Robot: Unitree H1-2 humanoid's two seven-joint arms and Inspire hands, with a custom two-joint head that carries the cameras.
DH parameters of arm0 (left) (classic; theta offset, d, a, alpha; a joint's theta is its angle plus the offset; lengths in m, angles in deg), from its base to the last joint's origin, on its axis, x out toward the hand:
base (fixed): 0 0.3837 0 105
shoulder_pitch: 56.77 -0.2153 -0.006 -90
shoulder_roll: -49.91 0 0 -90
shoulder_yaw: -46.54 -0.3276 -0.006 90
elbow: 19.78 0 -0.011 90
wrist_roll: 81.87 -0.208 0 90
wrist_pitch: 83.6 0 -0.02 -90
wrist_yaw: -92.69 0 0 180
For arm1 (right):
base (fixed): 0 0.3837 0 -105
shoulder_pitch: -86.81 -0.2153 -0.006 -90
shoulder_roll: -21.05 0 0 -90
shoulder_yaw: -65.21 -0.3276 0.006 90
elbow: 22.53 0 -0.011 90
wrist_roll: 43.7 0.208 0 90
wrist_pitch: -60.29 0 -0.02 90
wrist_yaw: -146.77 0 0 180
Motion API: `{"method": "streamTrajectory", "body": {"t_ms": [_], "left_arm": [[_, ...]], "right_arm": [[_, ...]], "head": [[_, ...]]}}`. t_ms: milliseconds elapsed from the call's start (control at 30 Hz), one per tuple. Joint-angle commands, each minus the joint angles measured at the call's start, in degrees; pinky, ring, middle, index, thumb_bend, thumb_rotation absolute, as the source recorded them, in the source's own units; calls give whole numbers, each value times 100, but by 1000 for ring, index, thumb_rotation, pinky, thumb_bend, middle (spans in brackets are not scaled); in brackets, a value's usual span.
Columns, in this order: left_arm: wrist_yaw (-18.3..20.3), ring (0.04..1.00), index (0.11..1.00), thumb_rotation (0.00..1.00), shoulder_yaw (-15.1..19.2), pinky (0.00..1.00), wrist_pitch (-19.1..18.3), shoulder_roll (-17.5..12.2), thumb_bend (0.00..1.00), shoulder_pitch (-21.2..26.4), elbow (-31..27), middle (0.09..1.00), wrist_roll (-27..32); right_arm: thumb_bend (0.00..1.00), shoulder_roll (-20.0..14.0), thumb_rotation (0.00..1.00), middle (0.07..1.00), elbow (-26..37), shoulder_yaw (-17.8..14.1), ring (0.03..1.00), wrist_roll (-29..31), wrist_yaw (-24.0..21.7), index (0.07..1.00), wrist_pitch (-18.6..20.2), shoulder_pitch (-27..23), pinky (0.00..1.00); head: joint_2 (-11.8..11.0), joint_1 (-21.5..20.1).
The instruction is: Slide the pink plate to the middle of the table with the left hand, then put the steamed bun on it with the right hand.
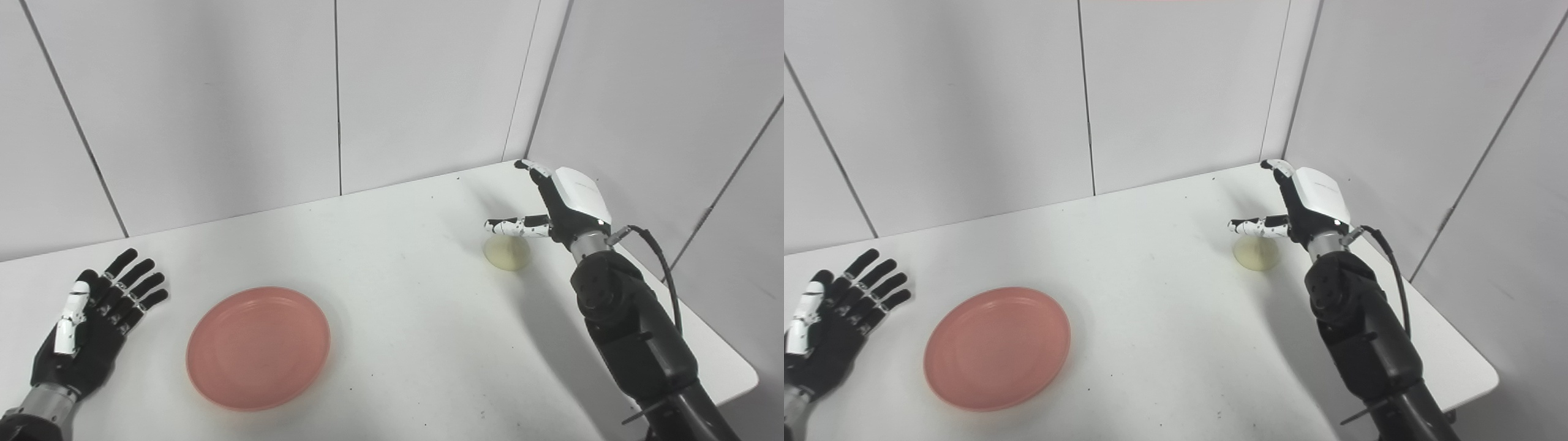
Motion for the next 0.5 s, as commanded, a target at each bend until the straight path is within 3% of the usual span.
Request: {"method": "streamTrajectory", "body": {"t_ms": [0, 467], "left_arm": [[-133, 824, 857, 883, -49, 789, -341, -77, 509, -742, 648, 852, -221], [-149, 819, 853, 863, -14, 782, -478, -109, 509, -772, 554, 849, -176]], "right_arm": [[1000, -231, 486, 906, -18, -32, 871, 36, 37, 871, -45, -180, 746], [1000, -120, 482, 907, -567, 304, 863, 66, -12, 876, 118, -403, 726]], "head": [[13, 1], [96, -55]]}}
